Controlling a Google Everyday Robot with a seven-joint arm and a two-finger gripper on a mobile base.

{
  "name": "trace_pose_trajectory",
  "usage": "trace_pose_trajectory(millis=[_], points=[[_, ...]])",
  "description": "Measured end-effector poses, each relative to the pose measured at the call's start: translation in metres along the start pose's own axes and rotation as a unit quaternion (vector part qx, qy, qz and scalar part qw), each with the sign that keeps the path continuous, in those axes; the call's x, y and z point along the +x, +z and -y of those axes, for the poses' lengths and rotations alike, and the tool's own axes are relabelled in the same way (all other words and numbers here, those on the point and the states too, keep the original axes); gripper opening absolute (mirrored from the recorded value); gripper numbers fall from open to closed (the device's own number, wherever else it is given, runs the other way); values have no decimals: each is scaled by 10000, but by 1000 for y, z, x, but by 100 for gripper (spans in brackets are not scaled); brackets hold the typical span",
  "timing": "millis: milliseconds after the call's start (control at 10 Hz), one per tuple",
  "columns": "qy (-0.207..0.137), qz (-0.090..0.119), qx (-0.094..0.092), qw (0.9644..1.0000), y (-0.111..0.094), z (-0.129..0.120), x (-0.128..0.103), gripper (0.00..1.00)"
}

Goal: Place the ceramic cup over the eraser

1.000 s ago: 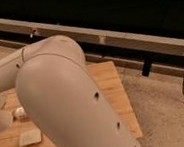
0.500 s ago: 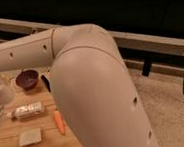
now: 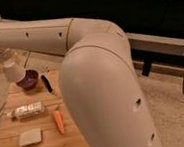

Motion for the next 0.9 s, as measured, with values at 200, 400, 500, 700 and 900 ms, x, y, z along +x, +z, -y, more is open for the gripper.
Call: trace_pose_trajectory(millis=[200,400,500,700,900], points=[[150,-108,81,9998,0,10,-12,0],[276,-235,138,9992,1,16,-24,0],[370,-303,168,9987,2,24,-29,0],[592,-399,112,9974,8,41,-30,0],[770,-483,85,9958,18,61,-23,0]])
